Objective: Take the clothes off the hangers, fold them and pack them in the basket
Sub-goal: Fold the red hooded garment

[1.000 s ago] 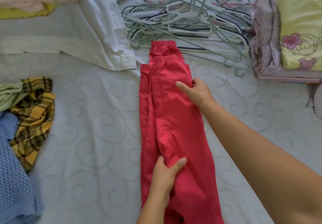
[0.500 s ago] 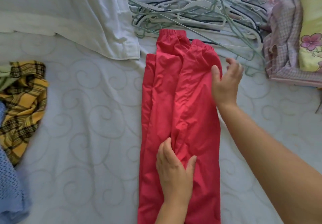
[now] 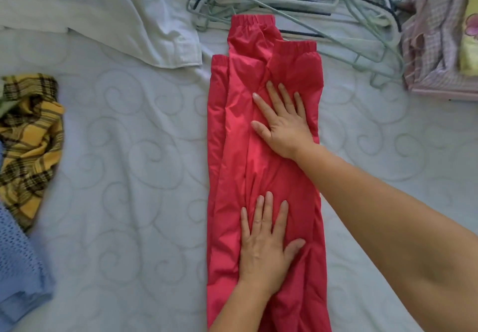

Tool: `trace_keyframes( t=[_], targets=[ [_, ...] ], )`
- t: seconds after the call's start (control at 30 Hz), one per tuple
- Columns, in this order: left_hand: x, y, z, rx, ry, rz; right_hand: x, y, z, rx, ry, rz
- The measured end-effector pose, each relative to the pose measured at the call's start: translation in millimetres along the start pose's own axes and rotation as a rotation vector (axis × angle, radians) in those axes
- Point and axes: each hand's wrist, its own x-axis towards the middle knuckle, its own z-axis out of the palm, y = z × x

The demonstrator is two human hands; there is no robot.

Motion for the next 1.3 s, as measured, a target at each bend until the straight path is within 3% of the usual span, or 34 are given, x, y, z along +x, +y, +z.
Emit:
trace_keyframes(
  t=[0.1, 0.17, 0.23, 0.3, 0.4, 0.47, 0.57, 0.63, 0.73, 0.8, 0.9, 0.97, 1.07, 1.13, 1.2, 1.3],
  targets=[
    [-22, -27, -38, -0.22, 0.198, 0.092, -43, 6, -21, 0.09, 0.25, -0.13],
    [-31, -66, -61, -0.118, 0.278, 0.181, -100, 25, -15, 0.055, 0.349, -0.273],
    [-23, -105, -79, 0.09, 0.203, 0.313, -159, 46, -4, -0.037, 0.221, -0.46],
    [-2, -124, -86, 0.291, 0.012, 0.509, -197, 55, 5, -0.117, 0.007, -0.655],
    [30, -129, -97, 0.421, -0.112, 0.793, -212, 50, 2, -0.068, -0.132, -0.786],
    [32, -127, -106, 0.149, -0.089, 0.64, -213, 46, -8, 0.089, -0.097, -0.679],
    [11, -117, -103, -0.563, 0.087, -0.046, -212, 47, -7, 0.102, 0.006, -0.523],
    [-3, -110, -86, -0.986, -0.002, -0.395, -210, 51, 15, -0.113, -0.087, -0.575],
    [-13, -108, -66, -1.148, -0.106, -0.551, -204, 53, 28, -0.201, -0.15, -0.601],
    [-19, -108, -70, -1.016, -0.134, -0.425, -203, 52, 13, -0.127, -0.141, -0.595],
    [-23, -121, -84, -0.394, -0.084, 0.01, -216, 57, -5, -0.085, -0.073, -0.59],
    [-15, -134, -94, -0.133, -0.078, 0.209, -215, 64, -11, -0.025, -0.008, -0.538],
    [15, -126, -107, -0.062, 0.13, 0.278, -180, 63, -21, 0.003, 0.2, -0.404],
    [48, -104, -108, 0.098, 0.238, 0.429, -142, 50, -21, -0.04, 0.334, -0.332],
    [82, -80, -98, 0.202, 0.22, 0.512, -102, 38, -9, -0.09, 0.37, -0.239],
    [110, -76, -67, 0.329, 0.112, 0.442, -61, 35, 17, -0.162, 0.282, -0.177]
  ],
)
